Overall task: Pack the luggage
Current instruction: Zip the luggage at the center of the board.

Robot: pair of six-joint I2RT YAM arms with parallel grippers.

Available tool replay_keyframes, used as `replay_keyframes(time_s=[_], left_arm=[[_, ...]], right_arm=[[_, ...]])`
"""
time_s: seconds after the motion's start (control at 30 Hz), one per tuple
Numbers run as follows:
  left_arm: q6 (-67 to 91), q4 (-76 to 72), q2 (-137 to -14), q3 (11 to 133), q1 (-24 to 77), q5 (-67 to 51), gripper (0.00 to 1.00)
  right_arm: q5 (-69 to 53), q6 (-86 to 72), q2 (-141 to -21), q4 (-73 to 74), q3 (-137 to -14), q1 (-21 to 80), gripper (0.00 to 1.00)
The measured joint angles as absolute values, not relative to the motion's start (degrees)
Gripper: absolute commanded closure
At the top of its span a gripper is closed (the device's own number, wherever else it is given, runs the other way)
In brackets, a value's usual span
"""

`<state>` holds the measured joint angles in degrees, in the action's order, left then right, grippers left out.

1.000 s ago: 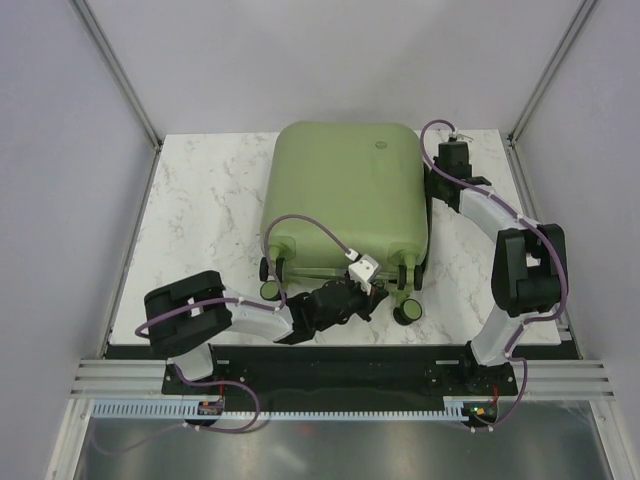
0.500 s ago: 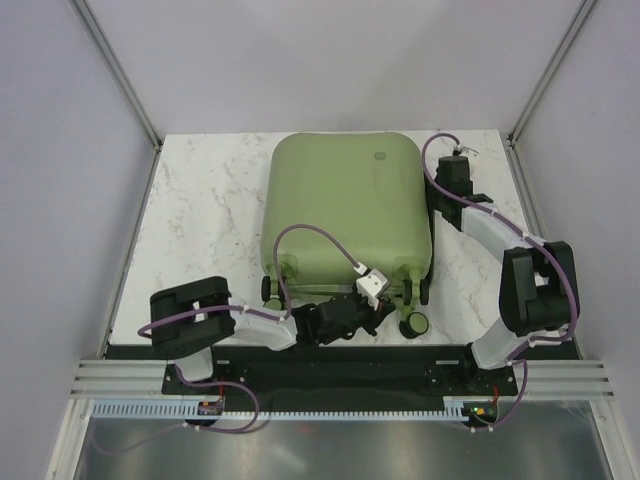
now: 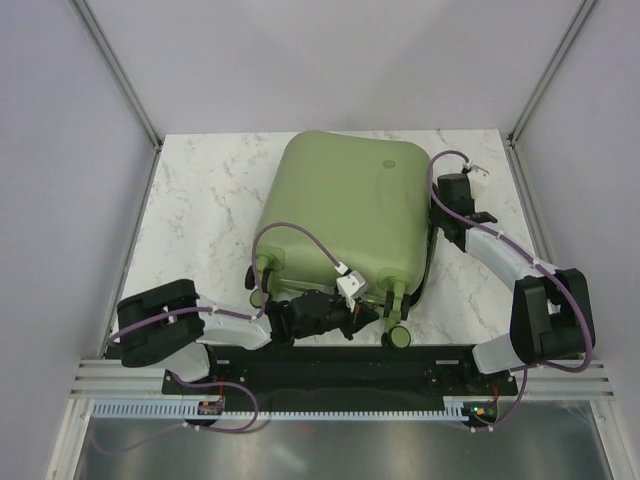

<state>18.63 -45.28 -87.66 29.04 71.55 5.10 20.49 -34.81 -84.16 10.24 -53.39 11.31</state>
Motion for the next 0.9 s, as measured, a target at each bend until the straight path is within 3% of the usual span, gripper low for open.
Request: replay_keyframes(time_s=[0.63, 0.9], left_arm=[[18.98, -50.48, -91.90, 27.57, 50.98, -30.50, 0.98], [17.87, -50.68, -94.32, 28.69, 39.64, -32.42, 0.98]], right_arm=[[34.17, -42.63, -71.92, 22.11, -46.83, 11.40, 1.00], [42.37, -50.22, -69.56, 30.13, -45.34, 15.73, 1.00]])
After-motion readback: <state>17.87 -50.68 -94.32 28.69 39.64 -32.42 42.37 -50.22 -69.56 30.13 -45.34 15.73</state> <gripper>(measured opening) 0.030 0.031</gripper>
